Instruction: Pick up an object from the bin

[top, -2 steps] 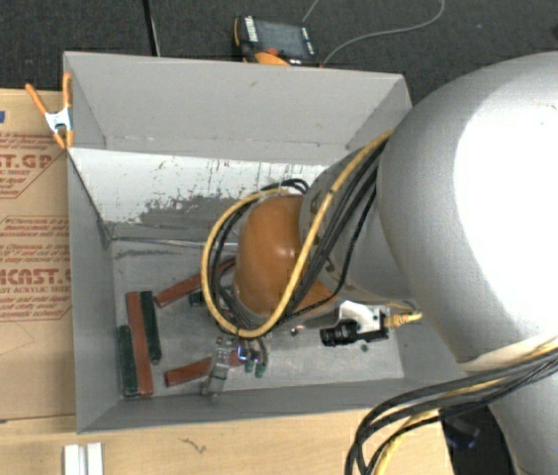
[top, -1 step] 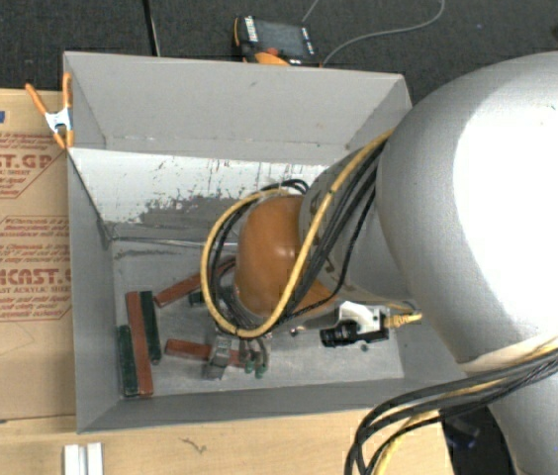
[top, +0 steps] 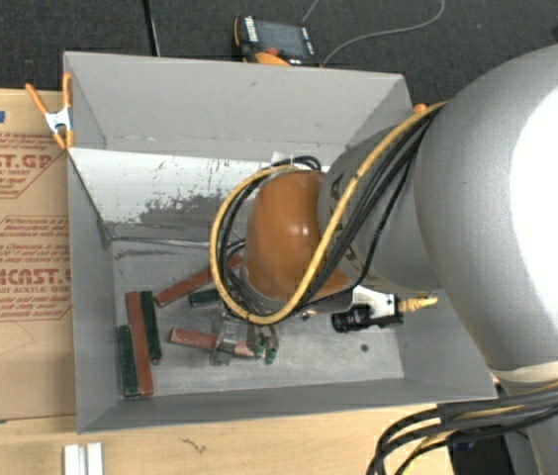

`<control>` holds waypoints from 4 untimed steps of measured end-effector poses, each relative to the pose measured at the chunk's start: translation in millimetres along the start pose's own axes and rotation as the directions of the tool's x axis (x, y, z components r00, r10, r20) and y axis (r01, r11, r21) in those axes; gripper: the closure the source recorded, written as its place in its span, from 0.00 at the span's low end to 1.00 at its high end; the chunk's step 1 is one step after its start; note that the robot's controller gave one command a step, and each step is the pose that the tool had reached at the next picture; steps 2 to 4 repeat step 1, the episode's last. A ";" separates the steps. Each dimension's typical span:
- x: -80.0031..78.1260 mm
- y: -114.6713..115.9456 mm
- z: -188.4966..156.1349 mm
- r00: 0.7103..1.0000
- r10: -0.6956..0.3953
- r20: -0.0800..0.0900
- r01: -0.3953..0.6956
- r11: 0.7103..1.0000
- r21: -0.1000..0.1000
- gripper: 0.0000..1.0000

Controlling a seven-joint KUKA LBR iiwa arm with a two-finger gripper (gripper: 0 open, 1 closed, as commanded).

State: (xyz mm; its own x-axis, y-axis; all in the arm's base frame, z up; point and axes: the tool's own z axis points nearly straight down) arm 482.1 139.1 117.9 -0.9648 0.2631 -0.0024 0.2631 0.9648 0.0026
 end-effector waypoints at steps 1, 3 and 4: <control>-1.2 1.3 -64.9 1.000 -0.001 0.003 0.001 1.000 -0.001 1.00; -1.2 1.3 -64.9 1.000 -0.001 0.003 0.001 1.000 -0.001 1.00; -1.2 1.3 -64.9 1.000 -0.001 0.003 0.001 1.000 -0.001 1.00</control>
Offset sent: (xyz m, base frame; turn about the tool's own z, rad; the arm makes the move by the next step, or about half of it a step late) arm 0.0001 -0.0001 0.0616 0.0000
